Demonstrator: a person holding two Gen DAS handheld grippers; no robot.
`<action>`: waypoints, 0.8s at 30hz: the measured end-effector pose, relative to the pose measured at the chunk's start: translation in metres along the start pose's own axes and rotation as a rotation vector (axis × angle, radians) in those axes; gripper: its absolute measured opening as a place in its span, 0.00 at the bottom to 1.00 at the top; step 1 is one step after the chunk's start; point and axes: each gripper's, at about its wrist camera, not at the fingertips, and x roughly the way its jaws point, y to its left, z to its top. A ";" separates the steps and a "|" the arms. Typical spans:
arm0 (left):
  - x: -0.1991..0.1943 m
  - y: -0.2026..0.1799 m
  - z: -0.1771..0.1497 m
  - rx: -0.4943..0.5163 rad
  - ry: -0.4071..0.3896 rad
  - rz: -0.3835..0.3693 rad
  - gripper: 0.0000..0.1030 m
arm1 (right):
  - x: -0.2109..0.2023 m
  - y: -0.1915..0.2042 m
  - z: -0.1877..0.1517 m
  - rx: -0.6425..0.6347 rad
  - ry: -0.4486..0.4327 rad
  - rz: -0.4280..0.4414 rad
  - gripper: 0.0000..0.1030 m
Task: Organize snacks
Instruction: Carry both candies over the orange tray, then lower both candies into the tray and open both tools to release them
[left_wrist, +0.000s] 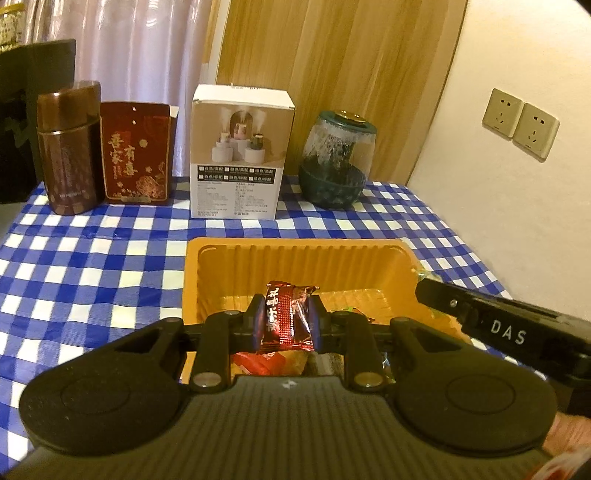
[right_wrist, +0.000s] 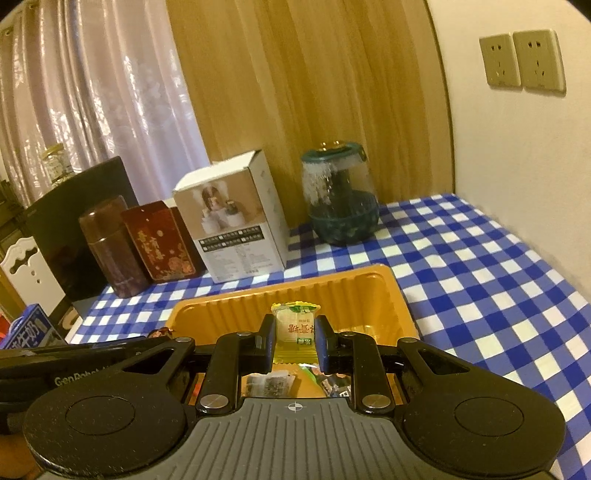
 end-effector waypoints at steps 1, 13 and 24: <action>0.003 0.000 0.000 0.000 0.004 -0.001 0.21 | 0.002 -0.001 0.000 0.002 0.004 0.000 0.22; 0.036 0.001 -0.002 0.015 0.059 0.016 0.21 | 0.033 -0.007 -0.003 0.006 0.065 -0.016 0.22; 0.053 0.001 -0.008 0.025 0.096 0.028 0.21 | 0.048 -0.012 -0.011 -0.001 0.118 -0.020 0.22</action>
